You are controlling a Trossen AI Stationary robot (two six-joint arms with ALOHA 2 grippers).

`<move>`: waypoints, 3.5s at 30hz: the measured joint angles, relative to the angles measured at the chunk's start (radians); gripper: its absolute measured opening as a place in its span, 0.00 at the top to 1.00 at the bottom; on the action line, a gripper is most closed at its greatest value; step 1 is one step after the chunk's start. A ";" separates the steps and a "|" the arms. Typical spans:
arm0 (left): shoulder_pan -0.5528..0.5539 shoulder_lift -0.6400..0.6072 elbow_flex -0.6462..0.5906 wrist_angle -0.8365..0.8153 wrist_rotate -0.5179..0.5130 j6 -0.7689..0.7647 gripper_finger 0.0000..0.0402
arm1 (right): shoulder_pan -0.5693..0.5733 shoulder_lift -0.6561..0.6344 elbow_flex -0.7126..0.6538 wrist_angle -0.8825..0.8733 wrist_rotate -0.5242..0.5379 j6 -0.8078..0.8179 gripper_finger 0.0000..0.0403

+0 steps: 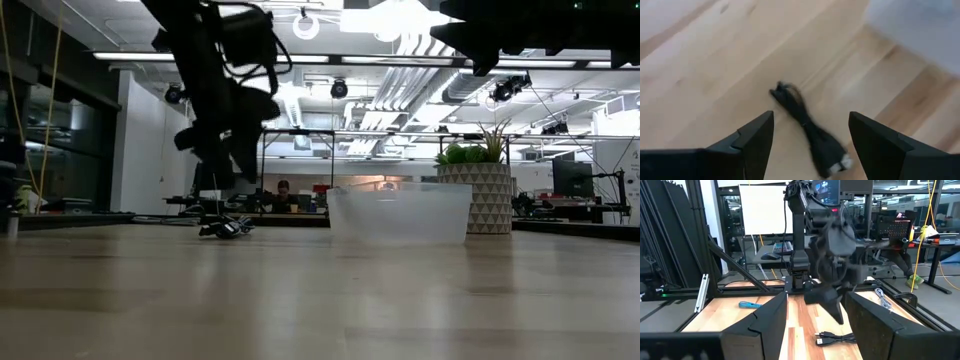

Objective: Pick and place USB-C Cables
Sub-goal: Put the black charger cable into the transparent bin

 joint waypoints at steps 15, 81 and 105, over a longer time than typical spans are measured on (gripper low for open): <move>-0.021 0.161 0.000 0.009 -0.026 -0.051 0.41 | 0.000 0.000 0.000 -0.006 0.000 0.008 0.52; -0.274 -0.280 -0.019 0.245 -0.333 0.220 0.97 | 0.000 0.006 0.000 -0.030 0.001 0.018 0.52; -0.512 -0.469 -0.708 1.592 -0.326 0.598 0.96 | 0.000 0.006 0.000 -0.022 0.001 0.056 0.52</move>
